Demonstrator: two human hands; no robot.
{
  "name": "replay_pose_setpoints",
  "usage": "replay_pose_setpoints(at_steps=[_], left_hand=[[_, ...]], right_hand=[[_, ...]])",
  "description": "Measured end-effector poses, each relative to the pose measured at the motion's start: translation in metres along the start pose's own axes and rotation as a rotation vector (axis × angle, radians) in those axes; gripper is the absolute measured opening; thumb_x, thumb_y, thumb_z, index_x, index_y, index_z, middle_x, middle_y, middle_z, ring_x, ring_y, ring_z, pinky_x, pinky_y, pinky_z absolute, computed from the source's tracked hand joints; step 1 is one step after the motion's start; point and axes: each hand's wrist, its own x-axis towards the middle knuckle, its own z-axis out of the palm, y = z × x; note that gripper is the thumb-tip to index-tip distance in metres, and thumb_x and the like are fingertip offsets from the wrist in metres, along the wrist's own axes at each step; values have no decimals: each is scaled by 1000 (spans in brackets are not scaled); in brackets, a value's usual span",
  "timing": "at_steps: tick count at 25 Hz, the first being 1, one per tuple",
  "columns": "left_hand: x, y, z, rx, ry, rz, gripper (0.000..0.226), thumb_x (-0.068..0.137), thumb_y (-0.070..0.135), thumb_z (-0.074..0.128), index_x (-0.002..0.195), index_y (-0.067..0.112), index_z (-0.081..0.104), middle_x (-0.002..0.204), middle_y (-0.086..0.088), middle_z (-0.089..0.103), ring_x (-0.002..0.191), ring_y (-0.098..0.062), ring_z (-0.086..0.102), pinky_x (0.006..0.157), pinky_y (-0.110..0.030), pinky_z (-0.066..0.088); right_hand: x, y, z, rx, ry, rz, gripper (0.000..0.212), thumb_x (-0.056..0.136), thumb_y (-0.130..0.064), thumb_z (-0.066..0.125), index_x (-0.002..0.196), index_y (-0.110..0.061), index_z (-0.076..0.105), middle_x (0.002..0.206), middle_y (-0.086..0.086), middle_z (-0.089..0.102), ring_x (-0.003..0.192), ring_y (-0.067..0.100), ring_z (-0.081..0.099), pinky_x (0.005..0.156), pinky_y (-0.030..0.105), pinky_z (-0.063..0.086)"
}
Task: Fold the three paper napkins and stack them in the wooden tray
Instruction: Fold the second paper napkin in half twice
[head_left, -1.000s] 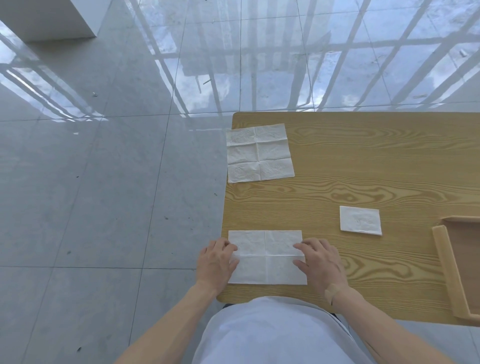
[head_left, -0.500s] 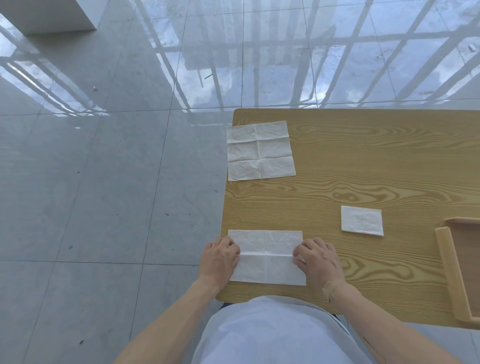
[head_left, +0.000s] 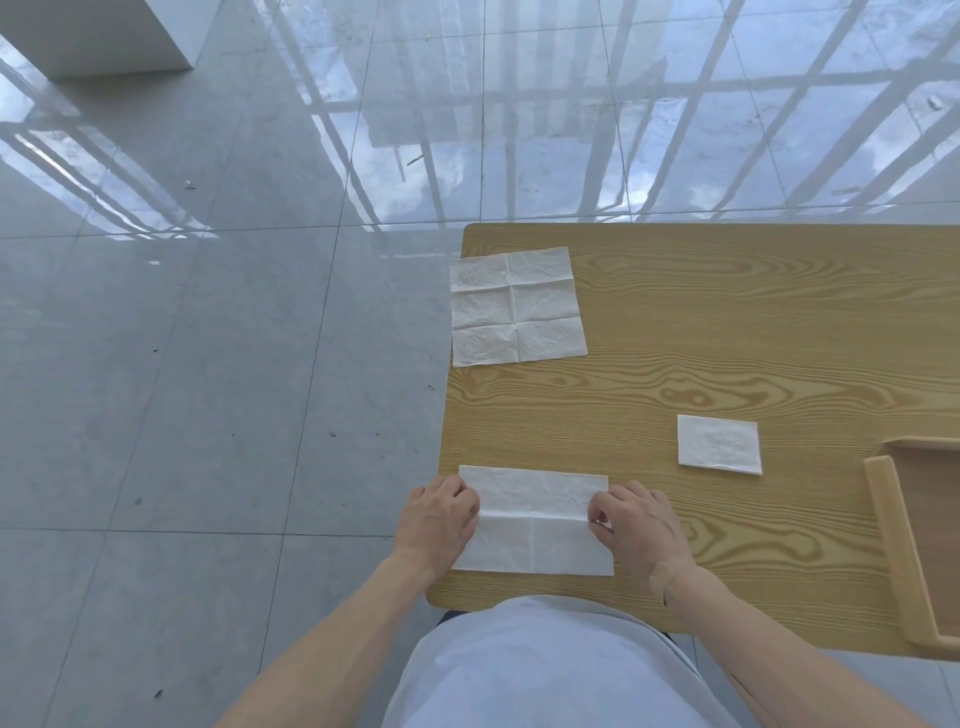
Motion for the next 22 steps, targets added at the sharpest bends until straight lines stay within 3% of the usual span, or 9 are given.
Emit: replay_pose_setpoints(at_steps=[7,10,14,18,22], left_hand=[[2,4,-5,-4,49,50,6,94,19,58,91,19,64,98,3,59,93,-18,55,82,-32,45],[9,4,-16,-20,134,77,7,86,12,69,82,16,64,89,1,61,84,-20,58,71,-32,46],[20,6,-32,-2,275,148,11,81,10,74,80,16,65,88,1,63,80,-20,58,65,-33,47],[16,3,-32,31,385,273,8,86,12,67,80,15,63,92,0,64,83,-20,56,66,-33,45],[-6,3,-11,49,336,316,13,79,6,73,76,15,63,91,0,66,81,-22,60,66,-35,47]], right_hand=[[-6,4,-9,9,58,-65,8,94,-30,57,92,-26,63,87,-12,65,92,17,53,76,29,34],[-5,5,-23,8,146,-87,4,88,-24,67,84,-24,65,80,-11,65,85,19,55,75,31,40],[-6,5,-40,7,325,-116,15,77,-15,78,75,-22,65,72,-10,63,79,22,58,69,32,43],[-15,9,-41,-24,427,-149,12,79,-16,76,77,-22,65,79,-9,65,87,22,60,75,31,39],[-34,10,-14,-67,411,-201,8,84,-20,65,77,-22,63,82,-9,65,89,21,60,77,31,39]])
